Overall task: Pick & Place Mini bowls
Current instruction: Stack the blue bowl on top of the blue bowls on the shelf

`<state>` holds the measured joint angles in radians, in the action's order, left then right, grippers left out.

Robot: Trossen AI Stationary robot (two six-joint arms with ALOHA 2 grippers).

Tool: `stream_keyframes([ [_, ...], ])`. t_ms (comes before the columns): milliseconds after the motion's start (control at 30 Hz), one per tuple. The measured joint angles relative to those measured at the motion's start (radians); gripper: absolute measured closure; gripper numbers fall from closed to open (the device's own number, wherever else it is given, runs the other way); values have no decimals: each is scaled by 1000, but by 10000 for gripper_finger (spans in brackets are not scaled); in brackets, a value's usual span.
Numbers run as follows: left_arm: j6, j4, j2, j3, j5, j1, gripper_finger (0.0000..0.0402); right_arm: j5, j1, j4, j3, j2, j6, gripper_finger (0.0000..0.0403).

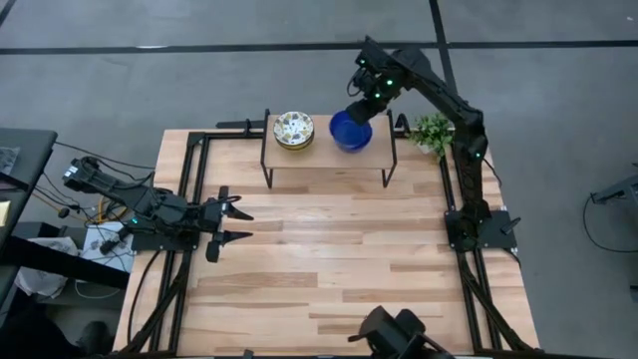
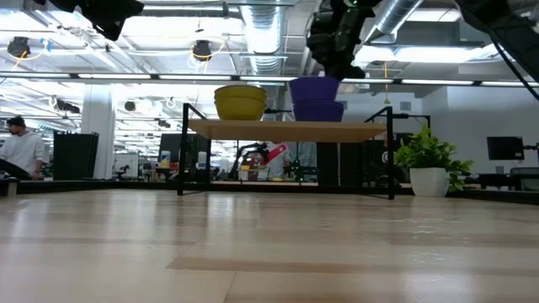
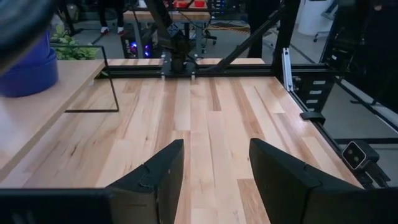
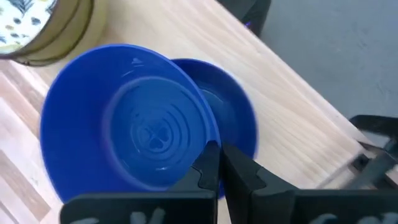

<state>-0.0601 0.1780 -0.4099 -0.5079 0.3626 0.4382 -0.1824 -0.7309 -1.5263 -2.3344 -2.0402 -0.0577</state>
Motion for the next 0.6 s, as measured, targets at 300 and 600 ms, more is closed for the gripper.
stream_keyframes([
  [300,-5,-2,0,0,-12,0,221,2,11,17,1,-43,18,403],
  [600,-4,-4,0,0,-11,0,221,1,9,0,1,-41,39,403],
])
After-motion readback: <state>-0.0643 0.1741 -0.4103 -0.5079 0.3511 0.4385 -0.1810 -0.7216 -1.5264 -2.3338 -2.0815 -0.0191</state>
